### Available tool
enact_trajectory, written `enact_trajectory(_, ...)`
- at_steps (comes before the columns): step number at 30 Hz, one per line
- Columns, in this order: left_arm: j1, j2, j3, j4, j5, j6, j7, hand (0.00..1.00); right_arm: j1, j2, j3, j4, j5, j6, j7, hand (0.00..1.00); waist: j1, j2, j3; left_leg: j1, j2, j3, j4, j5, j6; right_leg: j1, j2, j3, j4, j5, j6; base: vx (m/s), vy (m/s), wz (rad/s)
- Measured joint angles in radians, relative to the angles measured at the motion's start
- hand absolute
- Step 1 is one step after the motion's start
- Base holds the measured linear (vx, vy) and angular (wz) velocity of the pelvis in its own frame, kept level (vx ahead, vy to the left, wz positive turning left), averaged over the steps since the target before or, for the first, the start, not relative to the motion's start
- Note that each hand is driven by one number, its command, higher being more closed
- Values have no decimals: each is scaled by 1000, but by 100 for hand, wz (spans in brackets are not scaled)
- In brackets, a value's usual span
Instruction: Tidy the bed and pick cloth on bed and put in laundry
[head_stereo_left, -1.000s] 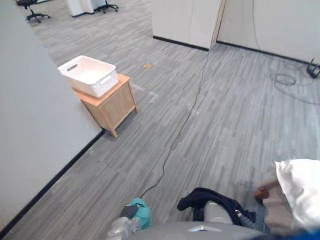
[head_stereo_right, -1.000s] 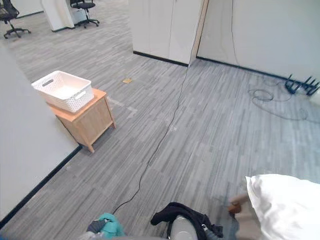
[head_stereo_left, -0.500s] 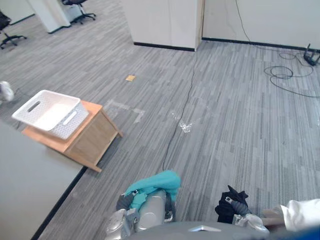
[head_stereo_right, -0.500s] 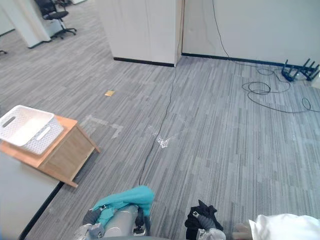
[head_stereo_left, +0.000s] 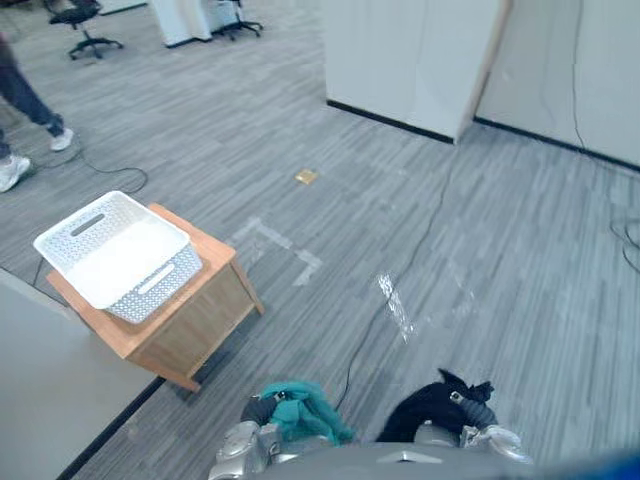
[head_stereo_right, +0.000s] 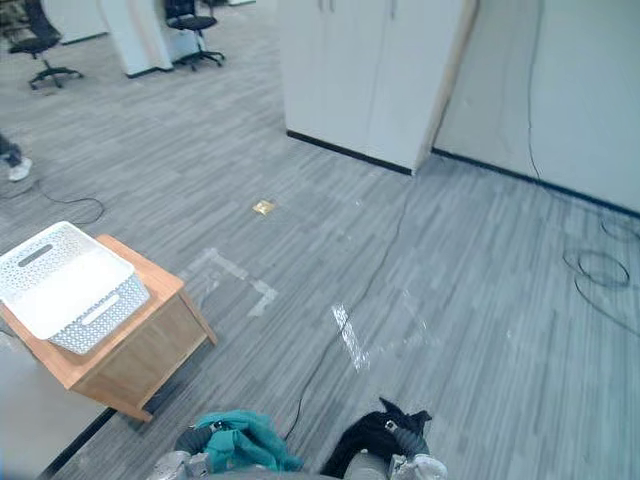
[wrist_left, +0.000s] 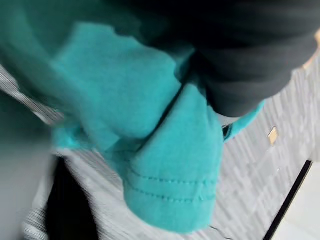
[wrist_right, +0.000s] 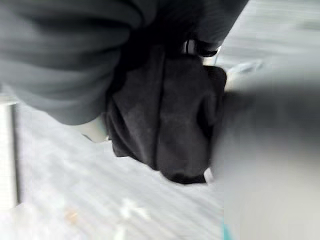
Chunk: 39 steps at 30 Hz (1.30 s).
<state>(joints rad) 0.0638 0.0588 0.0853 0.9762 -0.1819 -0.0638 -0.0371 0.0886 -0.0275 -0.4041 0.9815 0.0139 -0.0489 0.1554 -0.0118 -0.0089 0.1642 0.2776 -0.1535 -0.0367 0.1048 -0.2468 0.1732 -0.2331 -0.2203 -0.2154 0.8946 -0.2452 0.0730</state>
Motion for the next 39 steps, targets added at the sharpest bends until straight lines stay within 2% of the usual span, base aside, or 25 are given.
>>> enact_trajectory(1,-5,0,-4,0,0,1,0,100,0,0,-4,0,18,0,0,100,0,0,0,8,12,-28,1,-11,-3,-16,13,6,-88,2,2,-297,-30,169)
enact_trajectory(3,-8,-5,-4,1,11,1,1,100,2,-4,-3,13,53,0,-1,100,-2,-1,0,30,47,-106,2,-40,-17,-39,52,11,-418,82,4,-196,-86,114)
enact_trajectory(4,-7,-1,-2,7,22,0,3,100,-2,-8,1,34,63,1,-1,100,-1,-10,5,51,63,-142,0,-59,-38,-38,69,11,-628,178,17,187,-203,95)
enact_trajectory(6,-4,-2,19,29,54,-5,10,100,-6,-10,7,47,80,5,-1,100,-3,-15,17,94,89,-157,1,-85,-85,-29,81,11,-723,332,-2,519,-260,85)
enact_trajectory(7,1,-12,42,34,58,-9,18,100,-3,-20,5,49,84,10,-2,100,-7,8,20,127,132,-168,6,-93,-101,-1,106,2,-697,365,-52,528,-216,40)
enact_trajectory(9,17,-33,51,47,93,-22,22,100,-39,-31,2,57,97,16,-6,100,6,36,26,131,153,-168,40,-25,-168,-39,91,-26,-518,262,-91,465,-218,23)
enact_trajectory(10,16,-41,53,48,95,-24,24,100,-40,-33,2,57,102,20,-7,100,-3,35,26,136,154,-169,53,0,-180,-52,72,-43,-449,231,-100,390,-289,40)
enact_trajectory(12,51,-35,56,48,91,-47,33,100,-35,-53,45,57,102,24,-7,100,-19,48,-1,101,163,-164,226,23,-190,-25,95,-95,-425,116,-130,312,-268,27)
enact_trajectory(13,51,-44,69,54,90,-52,39,100,-34,-63,55,57,101,29,-7,100,-23,71,-1,49,173,-157,381,47,-228,11,124,-110,-429,88,-128,312,-183,-10)
enact_trajectory(14,52,-57,112,53,86,-67,40,100,-32,-78,72,58,100,35,-8,100,-11,91,5,-55,194,-117,612,196,-313,72,164,-104,-474,57,-137,426,-205,-16)
enact_trajectory(15,58,-58,122,42,86,-92,42,100,-33,-86,80,54,99,37,-10,100,1,110,17,-163,237,-67,833,325,-310,162,212,-101,-553,50,-150,412,-178,-12)
enact_trajectory(17,61,-52,132,10,85,-120,41,100,-31,-89,92,63,97,43,-13,100,14,99,42,-309,271,-26,1058,233,-267,267,243,-101,-617,34,-171,466,-239,-14)
enact_trajectory(19,71,-35,143,-49,86,-128,42,100,-30,-72,112,65,96,44,-12,100,43,60,53,-467,248,-10,1083,130,-246,368,244,-91,-693,24,-166,379,-231,-35)
enact_trajectory(22,76,-33,146,-89,84,-139,44,100,-48,-59,114,60,65,43,0,100,72,47,67,-558,215,75,744,45,-228,483,235,-38,-773,13,-133,7,-39,-66)
enact_trajectory(24,76,-36,150,-90,84,-137,44,100,-35,-49,113,42,16,41,3,100,69,45,68,-539,195,184,443,82,-204,551,218,-38,-809,-12,-92,-40,133,-26)
enact_trajectory(25,72,-41,147,-90,83,-134,44,100,-19,-51,109,28,0,39,15,100,65,50,65,-516,186,279,254,155,-189,598,216,-47,-840,-29,-64,131,218,-12)
enact_trajectory(26,70,-41,140,-88,71,-127,44,100,-11,-51,104,31,0,32,18,100,70,51,61,-504,174,338,177,292,-90,644,217,-44,-863,-49,-44,251,227,-6)
enact_trajectory(28,36,-13,96,-58,46,-113,45,100,-5,-24,105,46,-5,29,16,100,55,-4,17,-502,107,384,141,268,-30,652,154,-77,-863,-41,-9,571,241,47)
enact_trajectory(31,14,-5,50,-43,31,-85,49,100,-11,-22,99,62,-71,42,4,100,55,-18,-1,-500,78,356,192,204,3,589,115,-74,-694,-9,13,468,217,48)
enact_trajectory(32,13,-4,47,-41,23,-69,58,100,-15,-19,86,63,-79,50,1,100,57,-18,-1,-475,73,350,213,177,22,544,103,-78,-525,37,21,331,206,64)
enact_trajectory(33,14,-2,40,-40,15,-63,65,100,-17,-20,79,63,-81,55,-1,100,57,-17,-1,-451,67,334,208,165,21,513,92,-81,-423,81,24,228,163,68)
enact_trajectory(34,15,-1,32,-40,3,-53,72,100,-17,-25,65,66,-105,61,-1,100,59,-12,0,-390,53,274,177,134,9,427,63,-77,-186,162,26,115,155,85)
enact_trajectory(36,12,-5,29,-12,-5,-33,88,100,-16,-43,61,66,-118,61,-3,100,39,-4,0,-271,19,170,116,113,3,311,10,-102,116,96,-3,6,144,117)
enact_trajectory(38,13,-11,23,-4,-43,-15,91,100,7,-57,62,56,-121,56,-4,100,13,27,-3,-170,12,52,47,111,-1,190,7,-117,168,50,-48,-219,141,145)
enact_trajectory(39,12,-11,16,-4,-48,-12,92,100,12,-58,62,47,-120,50,-6,100,12,25,-9,-153,12,17,33,111,-1,150,6,-110,152,28,-42,-371,154,175)
